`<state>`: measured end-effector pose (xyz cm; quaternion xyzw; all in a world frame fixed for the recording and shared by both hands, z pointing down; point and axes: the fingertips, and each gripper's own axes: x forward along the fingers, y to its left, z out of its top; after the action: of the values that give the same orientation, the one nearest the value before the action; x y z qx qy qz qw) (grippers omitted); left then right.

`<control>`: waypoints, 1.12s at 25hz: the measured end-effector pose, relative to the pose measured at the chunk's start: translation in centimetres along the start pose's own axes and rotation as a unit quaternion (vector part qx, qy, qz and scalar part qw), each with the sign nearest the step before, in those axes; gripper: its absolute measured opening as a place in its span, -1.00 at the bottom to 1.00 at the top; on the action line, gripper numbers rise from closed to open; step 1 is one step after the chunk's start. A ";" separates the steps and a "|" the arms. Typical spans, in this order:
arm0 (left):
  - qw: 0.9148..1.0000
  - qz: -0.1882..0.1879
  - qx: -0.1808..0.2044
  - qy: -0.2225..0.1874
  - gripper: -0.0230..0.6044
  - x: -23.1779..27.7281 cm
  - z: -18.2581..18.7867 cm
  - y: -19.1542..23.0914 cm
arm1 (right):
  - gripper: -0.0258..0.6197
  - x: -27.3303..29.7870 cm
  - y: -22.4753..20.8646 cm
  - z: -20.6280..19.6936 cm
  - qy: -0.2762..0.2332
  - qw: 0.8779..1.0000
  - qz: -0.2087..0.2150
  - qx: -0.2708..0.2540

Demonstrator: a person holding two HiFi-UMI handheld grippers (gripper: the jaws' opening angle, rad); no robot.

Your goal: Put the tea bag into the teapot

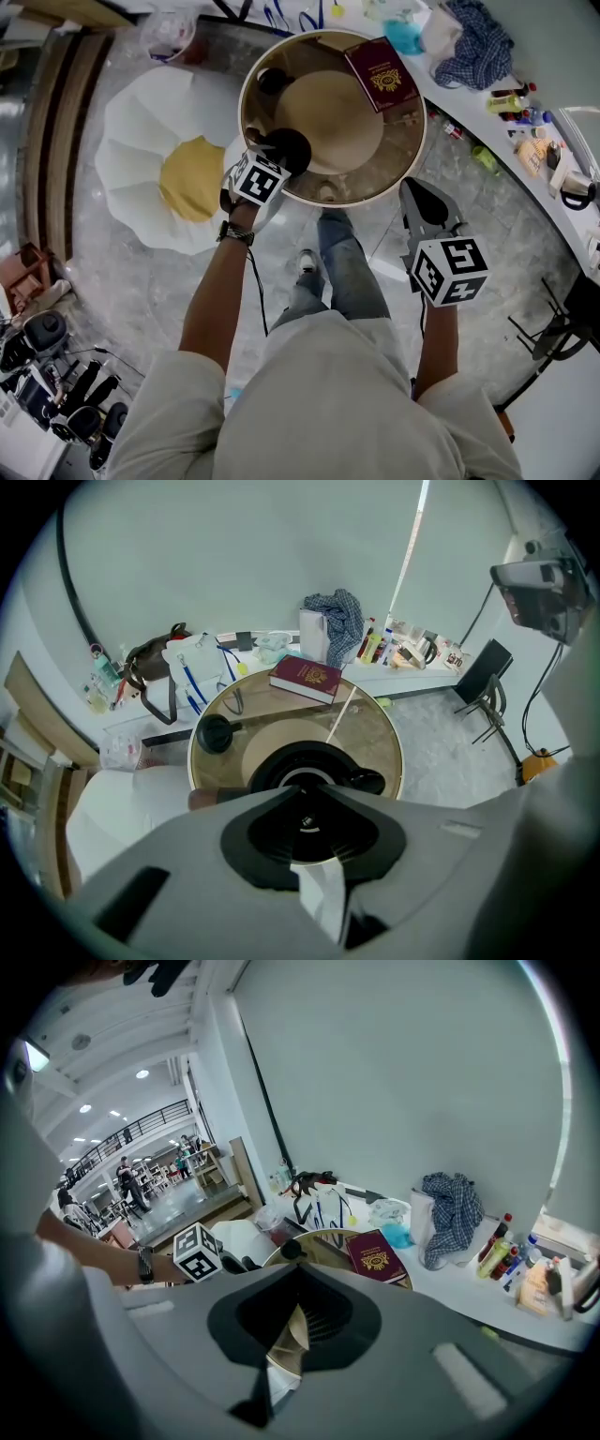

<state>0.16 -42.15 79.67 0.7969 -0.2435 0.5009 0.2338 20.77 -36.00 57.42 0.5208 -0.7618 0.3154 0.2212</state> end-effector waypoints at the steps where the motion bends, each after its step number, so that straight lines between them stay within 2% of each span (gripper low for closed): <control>1: 1.000 0.000 -0.001 -0.001 -0.76 -0.2 -0.1 0.0 | -0.90 -0.1 0.1 0.1 -0.001 1.000 0.000 -0.001; 10: 1.000 0.009 -0.002 -0.022 -0.91 -2.8 -0.1 -0.7 | -0.90 -1.6 1.1 1.0 -0.018 1.000 0.000 -0.015; 15: 0.999 0.018 -0.010 -0.046 -0.91 -5.4 0.1 -0.8 | -0.90 -3.1 2.4 1.7 -0.035 0.999 0.001 -0.027; 28: 0.989 0.051 -0.009 -0.140 -0.91 -15.5 2.2 -3.0 | -0.90 -7.6 5.9 4.1 -0.073 0.995 0.006 -0.065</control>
<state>-2.32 -38.78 64.24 0.8436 -0.3189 0.3936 0.1782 18.00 -32.43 48.01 0.5228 -0.7978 0.2277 0.1959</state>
